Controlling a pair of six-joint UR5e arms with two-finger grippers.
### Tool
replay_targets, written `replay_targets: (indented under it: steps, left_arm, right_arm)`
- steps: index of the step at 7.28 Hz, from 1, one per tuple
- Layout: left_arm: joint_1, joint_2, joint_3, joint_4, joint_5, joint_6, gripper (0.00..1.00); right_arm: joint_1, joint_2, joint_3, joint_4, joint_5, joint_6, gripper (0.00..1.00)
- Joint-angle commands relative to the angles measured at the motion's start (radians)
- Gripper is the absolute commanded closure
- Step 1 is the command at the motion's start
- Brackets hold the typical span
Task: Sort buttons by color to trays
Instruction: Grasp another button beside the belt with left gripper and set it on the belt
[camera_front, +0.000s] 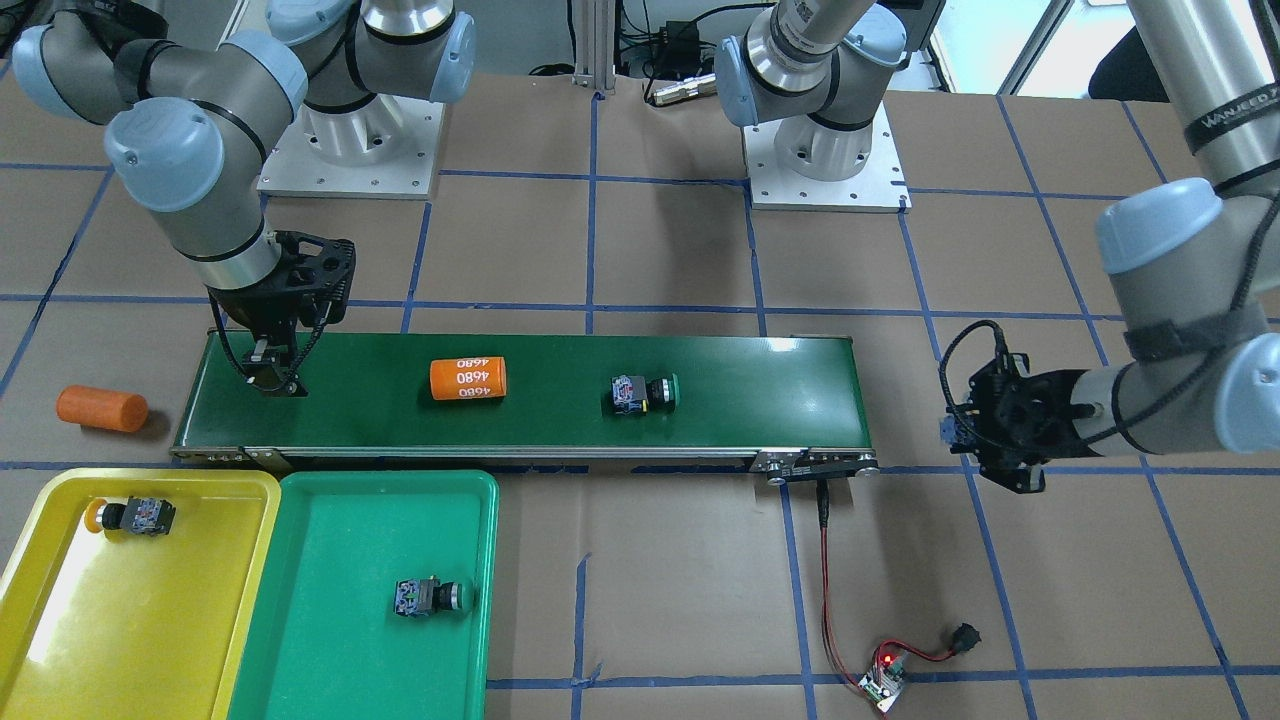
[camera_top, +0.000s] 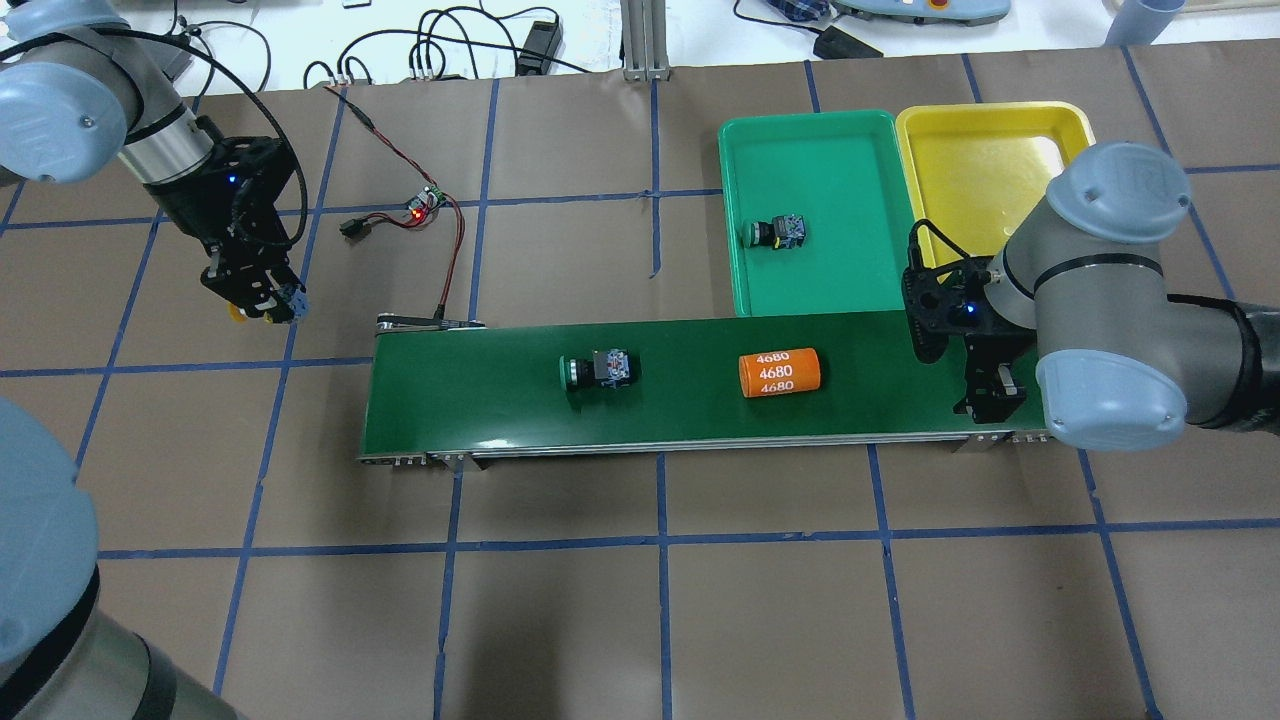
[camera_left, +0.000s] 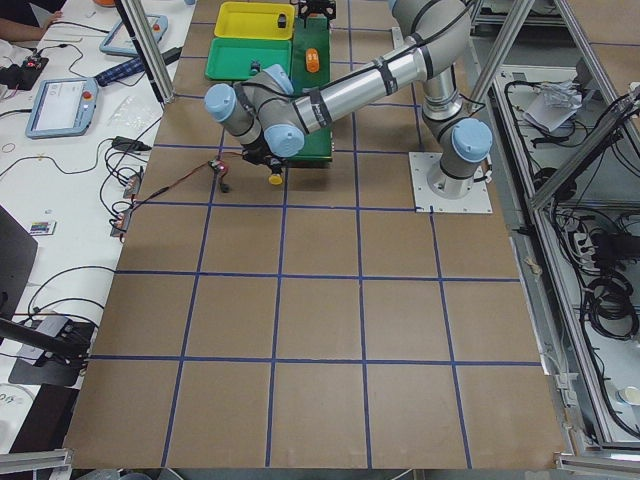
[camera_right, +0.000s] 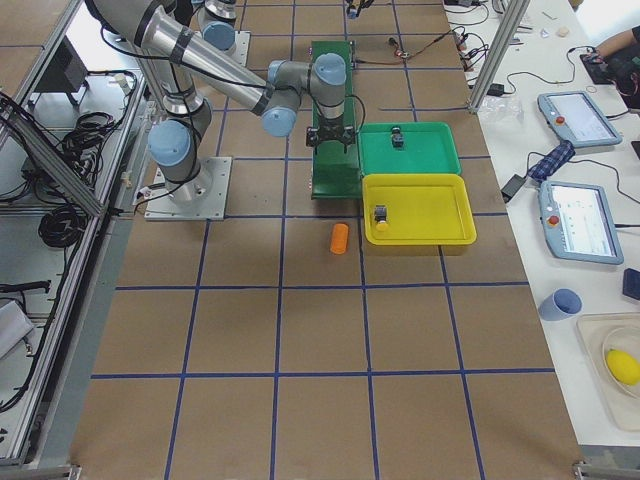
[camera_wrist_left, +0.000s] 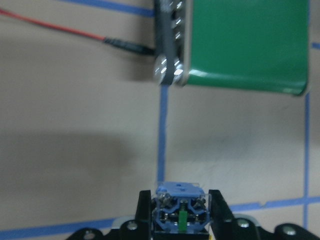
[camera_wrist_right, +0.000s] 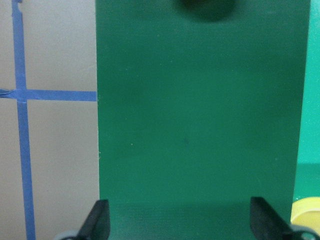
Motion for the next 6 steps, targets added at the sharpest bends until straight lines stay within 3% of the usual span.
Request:
replay_targets:
  steps: [1,3,4,6]
  left_arm:
    - [-0.088,0.112,-0.155,0.079,-0.074,-0.086,1.00]
    - [-0.135,0.169,-0.314,0.230,-0.096,-0.212,1.00]
    - [-0.193,0.186,-0.345,0.313,-0.093,-0.293,1.00]
    - [-0.310,0.201,-0.355,0.351,-0.085,-0.390,1.00]
  right_arm:
    - [0.000,0.000,0.000,0.000,0.002,0.000,0.00]
    - [0.000,0.000,0.000,0.000,0.002,0.003,0.00]
    - [0.000,0.000,0.000,0.002,0.003,0.003,0.00]
    - [0.000,0.000,0.001,0.002,0.003,0.003,0.00]
